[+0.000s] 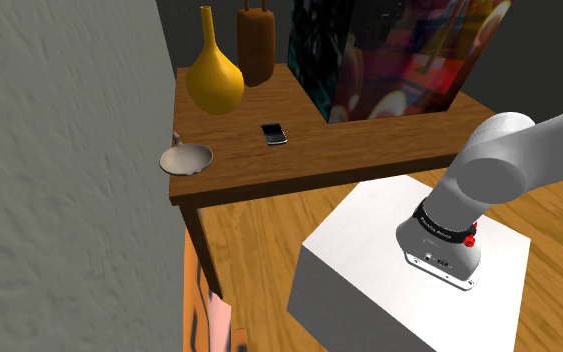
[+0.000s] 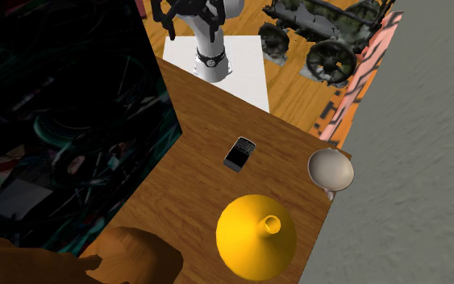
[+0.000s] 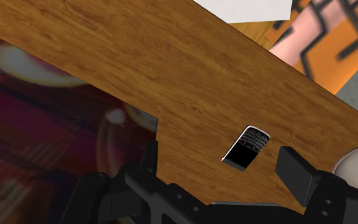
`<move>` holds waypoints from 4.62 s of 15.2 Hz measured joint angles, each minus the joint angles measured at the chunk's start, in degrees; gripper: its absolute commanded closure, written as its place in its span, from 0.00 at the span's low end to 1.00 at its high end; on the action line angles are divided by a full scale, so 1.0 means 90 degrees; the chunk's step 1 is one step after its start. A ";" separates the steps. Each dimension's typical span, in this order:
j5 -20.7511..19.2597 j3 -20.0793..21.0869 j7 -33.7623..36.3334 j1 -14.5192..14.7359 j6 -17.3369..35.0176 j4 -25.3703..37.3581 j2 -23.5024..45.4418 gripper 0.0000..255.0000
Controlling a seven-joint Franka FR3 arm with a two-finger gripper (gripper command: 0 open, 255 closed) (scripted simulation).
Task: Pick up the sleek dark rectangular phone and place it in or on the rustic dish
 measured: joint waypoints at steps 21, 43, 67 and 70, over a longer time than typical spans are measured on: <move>0.0658 0.1051 0.2331 0.0070 0.3245 -0.0053 0.3572 0.00; 0.0606 0.1192 0.2933 0.0119 0.4572 0.0183 0.5207 1.00; 0.0655 0.1176 0.2949 0.0103 0.3296 0.0753 0.4506 1.00; 0.0660 0.1164 0.2944 0.0095 0.3045 0.0886 0.4388 1.00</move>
